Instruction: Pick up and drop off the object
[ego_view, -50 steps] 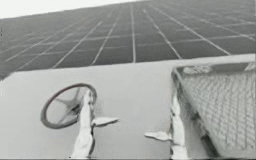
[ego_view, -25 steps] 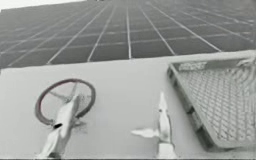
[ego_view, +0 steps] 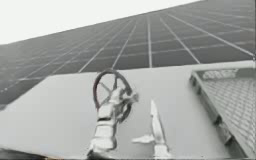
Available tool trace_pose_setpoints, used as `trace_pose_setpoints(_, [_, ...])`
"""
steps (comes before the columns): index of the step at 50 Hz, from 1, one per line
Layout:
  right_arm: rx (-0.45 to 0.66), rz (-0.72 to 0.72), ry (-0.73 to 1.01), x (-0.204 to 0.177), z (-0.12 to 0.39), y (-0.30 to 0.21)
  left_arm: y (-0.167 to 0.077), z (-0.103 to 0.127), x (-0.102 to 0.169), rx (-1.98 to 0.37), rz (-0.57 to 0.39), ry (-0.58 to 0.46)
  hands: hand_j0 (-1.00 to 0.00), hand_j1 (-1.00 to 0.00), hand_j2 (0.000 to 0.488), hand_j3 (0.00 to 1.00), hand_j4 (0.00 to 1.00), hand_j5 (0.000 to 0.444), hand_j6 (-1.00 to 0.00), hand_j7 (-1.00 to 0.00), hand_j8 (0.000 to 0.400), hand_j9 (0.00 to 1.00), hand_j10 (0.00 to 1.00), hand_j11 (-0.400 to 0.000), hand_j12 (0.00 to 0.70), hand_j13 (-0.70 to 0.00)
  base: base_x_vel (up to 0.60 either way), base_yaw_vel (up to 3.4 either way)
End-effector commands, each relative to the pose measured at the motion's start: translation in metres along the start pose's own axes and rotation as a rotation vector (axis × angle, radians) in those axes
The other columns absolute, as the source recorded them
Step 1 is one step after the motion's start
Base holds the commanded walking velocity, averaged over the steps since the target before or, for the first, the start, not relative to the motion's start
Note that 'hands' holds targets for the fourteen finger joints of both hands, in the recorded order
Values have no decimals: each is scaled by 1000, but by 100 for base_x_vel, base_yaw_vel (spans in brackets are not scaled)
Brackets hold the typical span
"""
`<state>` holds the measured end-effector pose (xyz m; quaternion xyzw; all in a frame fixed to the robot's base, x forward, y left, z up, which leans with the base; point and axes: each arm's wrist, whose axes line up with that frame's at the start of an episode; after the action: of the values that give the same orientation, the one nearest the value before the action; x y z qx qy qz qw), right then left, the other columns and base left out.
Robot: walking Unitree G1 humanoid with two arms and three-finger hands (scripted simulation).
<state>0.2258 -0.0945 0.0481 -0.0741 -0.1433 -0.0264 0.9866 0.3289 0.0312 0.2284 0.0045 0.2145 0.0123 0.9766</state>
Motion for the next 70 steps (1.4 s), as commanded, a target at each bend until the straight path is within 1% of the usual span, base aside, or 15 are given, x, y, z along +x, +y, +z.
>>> trace_pose_setpoints(1, [713, -113, 668, 30, -8, 31, 154, -84, -87, -824, -504, -414, -1000, -1000, 0, 0, 0, 0, -1000, -1000, 400, 0, 0, 0, 700, 0, 0, 0])
trace_pose_setpoints(9, [-506, -425, -579, 107, 42, 52, 135, -78, -100, -834, -570, -393, -1000, -1000, 0, 0, 0, 0, -1000, -1000, 400, 0, 0, 0, 700, 0, 0, 0])
trace_pose_setpoints(14, [-499, -505, -912, 138, 59, 115, 117, -86, -101, -833, -584, -375, -1000, -1000, 0, 0, 0, 0, -1000, -1000, 400, 0, 0, 0, 700, 0, 0, 0])
trace_pose_setpoints(15, [-454, -499, -949, 145, 51, 117, 121, -83, -98, -836, -585, -369, -1000, -1000, 0, 0, 157, 78, -1000, -1000, 400, 0, 157, -63, 700, -110, 0, 0])
trace_pose_setpoints(17, [-316, -491, -988, 163, 40, 136, 118, -79, -101, -828, -589, -382, -1000, -1000, 0, 112, 1000, 444, -1000, -1000, 400, 112, 1000, -400, 700, -700, 0, 0])
trace_pose_setpoints(18, [-270, -524, -1010, 170, 33, 145, 117, -82, -94, -828, -575, -384, -1000, -1000, 0, 931, 1000, 34, -1000, -1000, 400, 931, 1000, -400, 700, -700, 0, 0])
trace_pose_setpoints(19, [-232, -579, -999, 181, 31, 135, 114, -79, -100, -825, -592, -370, -1000, -1000, 0, 989, 1000, 5, -1000, -1000, 400, 989, 1000, -400, 700, -700, 0, 0])
trace_pose_setpoints(23, [-202, -721, -926, 173, 20, 90, 119, -86, -98, -818, -552, -355, -1000, -1000, 0, 1000, 1000, 0, -1000, -1000, 400, 1000, 1000, -400, 700, -700, 0, 0])
trace_pose_setpoints(26, [190, -587, -728, 160, 20, 65, 122, -92, -95, -785, -529, -342, -1000, -1000, 0, 1000, 1000, 0, -1000, -1000, 400, 1000, 1000, -400, 700, -700, 0, 0])
trace_pose_setpoints(35, [197, -890, -640, 72, 19, -23, 132, -119, -58, -683, -423, -153, -989, -1000, 5, 1000, 1000, 0, -989, -1000, 400, 1000, 1000, -400, 700, -700, 0, 0])
trace_pose_setpoints(36, [162, -930, -645, 59, 13, -26, 130, -129, -48, -672, -418, -121, -688, -1000, 156, 1000, 1000, 0, -688, -1000, 400, 1000, 1000, -400, 700, -700, 0, 0])
trace_pose_setpoints(37, [130, -973, -616, 48, 7, -31, 126, -133, -39, -630, -402, -83, -23, -1000, 488, 1000, 1000, 0, -23, -1000, 400, 1000, 1000, -400, 700, -700, 0, 0])
trace_pose_setpoints(38, [116, -1043, -659, 47, -7, -38, 120, -128, -34, -627, -392, -55, 0, 0, 0, 1000, 1000, 0, 0, 0, 0, 1000, 1000, -400, 0, -700, 0, 0])
trace_pose_setpoints(52, [-1094, -570, -716, 6, 95, -53, 118, -161, -46, -644, -375, 1, 0, 0, 0, 1000, 1000, 0, 0, 0, 0, 1000, 1000, -400, 0, -700, 0, 0])
trace_pose_setpoints(70, [-1484, 239, -891, -36, 206, 15, 116, -191, -66, -632, -492, 62, 0, 0, 0, 1000, 1000, 0, 0, 0, 0, 1000, 1000, -400, 0, -700, 0, 0])
